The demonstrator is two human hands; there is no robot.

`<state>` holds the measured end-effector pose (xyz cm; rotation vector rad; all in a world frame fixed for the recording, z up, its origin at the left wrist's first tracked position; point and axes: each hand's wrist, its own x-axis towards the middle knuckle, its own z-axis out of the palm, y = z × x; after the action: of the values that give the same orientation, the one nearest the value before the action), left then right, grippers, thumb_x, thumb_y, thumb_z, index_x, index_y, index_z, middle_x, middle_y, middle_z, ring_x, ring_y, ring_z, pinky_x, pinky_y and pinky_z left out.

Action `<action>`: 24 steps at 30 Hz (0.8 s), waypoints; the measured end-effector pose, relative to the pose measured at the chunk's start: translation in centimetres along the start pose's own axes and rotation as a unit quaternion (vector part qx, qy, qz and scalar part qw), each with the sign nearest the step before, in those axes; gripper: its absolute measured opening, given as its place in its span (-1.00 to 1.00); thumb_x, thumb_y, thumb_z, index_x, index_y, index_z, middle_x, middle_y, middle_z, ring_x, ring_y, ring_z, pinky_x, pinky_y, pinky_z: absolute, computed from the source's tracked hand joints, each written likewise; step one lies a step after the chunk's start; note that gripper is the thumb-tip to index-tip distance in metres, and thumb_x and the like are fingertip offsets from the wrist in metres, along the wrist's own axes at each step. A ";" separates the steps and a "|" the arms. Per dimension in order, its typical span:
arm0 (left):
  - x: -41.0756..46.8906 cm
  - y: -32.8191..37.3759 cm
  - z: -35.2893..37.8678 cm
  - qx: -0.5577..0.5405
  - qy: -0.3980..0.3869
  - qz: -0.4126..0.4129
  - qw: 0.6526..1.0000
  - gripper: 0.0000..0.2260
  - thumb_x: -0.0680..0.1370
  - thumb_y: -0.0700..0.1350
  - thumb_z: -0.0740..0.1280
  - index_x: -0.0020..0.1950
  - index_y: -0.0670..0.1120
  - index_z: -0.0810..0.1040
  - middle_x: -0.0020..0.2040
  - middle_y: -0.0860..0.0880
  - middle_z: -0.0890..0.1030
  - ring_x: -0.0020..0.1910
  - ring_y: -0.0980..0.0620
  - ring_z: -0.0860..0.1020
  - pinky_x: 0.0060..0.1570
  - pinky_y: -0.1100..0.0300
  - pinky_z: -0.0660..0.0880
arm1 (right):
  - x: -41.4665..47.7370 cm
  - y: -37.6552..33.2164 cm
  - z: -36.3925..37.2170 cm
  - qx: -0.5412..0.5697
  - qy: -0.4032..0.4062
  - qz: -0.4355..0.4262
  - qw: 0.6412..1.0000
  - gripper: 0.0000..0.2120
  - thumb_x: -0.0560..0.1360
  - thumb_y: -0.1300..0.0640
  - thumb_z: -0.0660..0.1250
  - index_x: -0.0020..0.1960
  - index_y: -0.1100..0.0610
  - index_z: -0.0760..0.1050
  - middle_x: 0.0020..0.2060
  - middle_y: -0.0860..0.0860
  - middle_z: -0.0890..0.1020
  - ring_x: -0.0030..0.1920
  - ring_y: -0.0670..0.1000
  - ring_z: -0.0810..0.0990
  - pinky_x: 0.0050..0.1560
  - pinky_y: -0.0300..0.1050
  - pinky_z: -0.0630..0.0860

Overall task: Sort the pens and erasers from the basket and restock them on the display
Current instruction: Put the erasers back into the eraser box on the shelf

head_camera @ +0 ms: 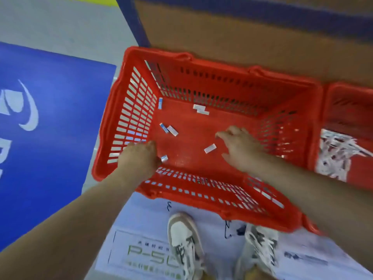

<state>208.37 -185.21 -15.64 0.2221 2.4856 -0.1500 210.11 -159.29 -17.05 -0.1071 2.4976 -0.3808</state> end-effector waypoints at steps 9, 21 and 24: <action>10.2 -0.5 7.9 0.137 -0.125 0.128 0.974 -0.52 0.45 0.16 0.37 0.28 -0.05 0.48 0.21 -0.09 0.56 0.17 -0.12 0.56 0.15 0.01 0.50 | 10.6 0.5 10.9 -0.054 -0.042 -0.071 0.995 -0.66 0.47 0.08 0.36 0.22 -0.03 0.41 0.17 0.04 0.41 0.22 0.15 0.43 0.24 0.05 0.41; 13.3 1.0 6.5 -0.009 0.032 0.074 0.997 -0.54 0.49 0.03 0.33 0.28 -0.15 0.29 0.10 -0.16 0.58 0.07 -0.20 0.57 -0.05 0.04 0.46 | 16.4 1.1 8.6 -0.059 0.181 -0.028 0.981 -0.52 0.53 0.17 0.24 0.41 -0.05 0.25 0.28 0.07 0.37 0.17 0.18 0.42 -0.05 0.09 0.56; 14.3 0.9 5.9 -0.109 0.051 0.031 0.992 -0.47 0.48 0.01 0.36 0.33 -0.12 0.20 0.04 -0.17 0.58 0.01 -0.19 0.58 -0.08 0.04 0.45 | 16.4 0.6 8.8 -0.073 0.169 0.001 0.983 -0.53 0.56 0.12 0.19 0.43 -0.08 0.18 0.31 0.06 0.31 0.07 0.19 0.49 -0.14 0.01 0.48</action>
<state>200.70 -183.47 -29.03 0.2180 2.5684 0.1632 201.82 -163.52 -33.18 -0.1057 2.8597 -0.2283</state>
